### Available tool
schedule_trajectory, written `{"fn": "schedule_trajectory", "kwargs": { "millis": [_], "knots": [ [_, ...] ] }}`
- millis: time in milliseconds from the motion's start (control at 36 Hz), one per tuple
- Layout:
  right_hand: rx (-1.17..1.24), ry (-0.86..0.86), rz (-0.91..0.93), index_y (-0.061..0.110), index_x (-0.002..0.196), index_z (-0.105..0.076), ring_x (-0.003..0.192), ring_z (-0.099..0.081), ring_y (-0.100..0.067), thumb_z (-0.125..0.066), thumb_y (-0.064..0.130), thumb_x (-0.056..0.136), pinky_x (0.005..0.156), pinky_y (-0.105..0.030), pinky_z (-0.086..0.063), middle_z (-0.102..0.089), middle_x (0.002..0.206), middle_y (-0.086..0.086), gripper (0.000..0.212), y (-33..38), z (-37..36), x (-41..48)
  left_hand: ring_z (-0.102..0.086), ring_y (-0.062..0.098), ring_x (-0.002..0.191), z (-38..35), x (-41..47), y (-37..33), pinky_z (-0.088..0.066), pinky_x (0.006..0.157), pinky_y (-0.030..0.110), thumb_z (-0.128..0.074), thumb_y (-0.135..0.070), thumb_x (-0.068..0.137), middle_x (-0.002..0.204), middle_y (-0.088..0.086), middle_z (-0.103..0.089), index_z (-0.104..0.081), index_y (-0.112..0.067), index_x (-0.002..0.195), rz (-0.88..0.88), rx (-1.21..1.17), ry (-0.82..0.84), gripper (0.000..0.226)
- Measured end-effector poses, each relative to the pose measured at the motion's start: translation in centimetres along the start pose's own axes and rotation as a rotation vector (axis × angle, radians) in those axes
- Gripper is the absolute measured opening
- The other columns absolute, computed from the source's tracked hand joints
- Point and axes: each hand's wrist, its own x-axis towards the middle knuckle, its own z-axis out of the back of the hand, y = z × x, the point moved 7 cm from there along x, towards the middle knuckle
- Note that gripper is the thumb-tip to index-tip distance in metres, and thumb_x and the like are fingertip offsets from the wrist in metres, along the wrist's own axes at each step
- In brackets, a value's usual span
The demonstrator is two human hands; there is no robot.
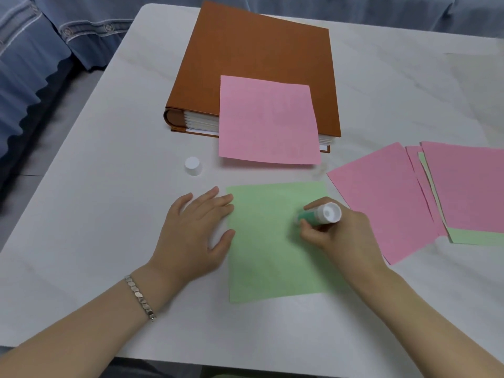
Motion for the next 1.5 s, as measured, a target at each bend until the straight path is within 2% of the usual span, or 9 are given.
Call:
{"fn": "schedule_trajectory", "kwargs": {
  "millis": [167,361,528,722,889,1139,1278,1417,1500],
  "knots": [
    [-0.032,-0.083,-0.024,0.023,0.074,-0.060,0.056,-0.047,-0.010,-0.069,0.015,0.072,0.057,-0.030,-0.042,-0.064,0.065,-0.002,0.013,-1.6,2.5,0.2,-0.047,0.013,0.122,0.0,0.0,0.0,-0.029,0.101,0.038,-0.049,-0.034,0.080,0.120,-0.002,-0.064,-0.067,-0.012,0.104,-0.003,0.003,-0.002,0.038],
    [0.000,-0.173,-0.027,0.026,0.072,-0.062,0.056,-0.053,0.011,-0.071,0.009,0.073,0.052,-0.003,-0.038,-0.061,0.065,0.014,0.019,-1.5,4.6,0.1,-0.047,0.012,0.123,-0.2,0.0,0.2,-0.029,0.102,0.038,-0.050,-0.034,0.080,0.120,-0.003,-0.064,-0.067,-0.012,0.105,0.005,-0.008,0.004,0.037],
    [0.075,-0.129,0.004,0.028,0.071,-0.062,0.051,-0.051,0.003,-0.072,0.012,0.069,0.051,-0.007,-0.038,-0.058,0.053,0.025,0.019,-0.3,2.8,-0.8,-0.045,0.011,0.124,-0.2,-0.1,0.2,-0.028,0.103,0.039,-0.048,-0.035,0.080,0.122,-0.003,-0.063,-0.067,-0.013,0.107,0.019,-0.004,0.026,0.039],
    [-0.013,0.017,-0.009,0.025,0.075,-0.064,0.052,-0.044,-0.005,-0.068,0.017,0.070,0.050,-0.018,-0.034,-0.058,0.056,0.010,0.011,-0.8,0.2,-0.7,-0.044,0.011,0.124,-0.2,0.0,0.2,-0.028,0.103,0.039,-0.048,-0.036,0.081,0.122,-0.003,-0.063,-0.067,-0.013,0.107,0.017,-0.001,0.030,0.039],
    [-0.078,-0.021,-0.005,0.027,0.073,-0.059,0.056,-0.047,-0.014,-0.068,0.017,0.071,0.054,-0.026,-0.037,-0.056,0.055,0.009,0.014,-1.0,1.1,-0.6,-0.045,0.012,0.124,-0.4,-0.1,0.1,-0.030,0.102,0.041,-0.047,-0.035,0.082,0.123,-0.003,-0.063,-0.067,-0.012,0.107,0.010,0.036,0.036,0.039],
    [-0.087,-0.123,-0.069,0.028,0.070,-0.060,0.054,-0.049,-0.010,-0.069,0.018,0.070,0.055,-0.028,-0.040,-0.060,0.058,0.009,0.014,-2.7,4.0,-0.8,-0.043,0.012,0.125,-0.3,-0.1,0.0,-0.029,0.102,0.042,-0.047,-0.036,0.083,0.123,-0.002,-0.062,-0.066,-0.012,0.109,0.006,0.027,0.025,0.040],
    [-0.097,-0.213,-0.069,0.031,0.071,-0.061,0.060,-0.057,-0.005,-0.068,0.020,0.070,0.053,-0.019,-0.041,-0.062,0.060,0.011,0.014,-2.4,5.3,-1.5,-0.040,0.013,0.127,-0.2,-0.2,0.5,-0.024,0.104,0.038,-0.045,-0.034,0.082,0.126,0.000,-0.060,-0.055,-0.013,0.121,0.044,0.001,0.033,0.045],
    [-0.018,-0.170,-0.023,0.030,0.071,-0.061,0.052,-0.052,0.000,-0.070,0.019,0.067,0.052,-0.012,-0.039,-0.061,0.060,0.022,0.014,-1.5,3.9,-1.5,-0.042,0.013,0.127,-0.1,-0.2,0.5,-0.027,0.102,0.037,-0.047,-0.033,0.084,0.131,0.002,-0.057,-0.067,-0.012,0.102,0.039,-0.047,-0.007,0.034],
    [0.002,-0.107,-0.008,0.030,0.073,-0.061,0.051,-0.050,0.000,-0.070,0.019,0.068,0.052,-0.014,-0.039,-0.059,0.056,0.020,0.015,-0.9,2.4,-1.2,-0.045,0.013,0.123,0.0,-0.2,0.5,-0.030,0.100,0.038,-0.049,-0.032,0.085,0.125,0.003,-0.061,-0.070,-0.012,0.101,0.027,-0.046,-0.032,0.033]
  ]
}}
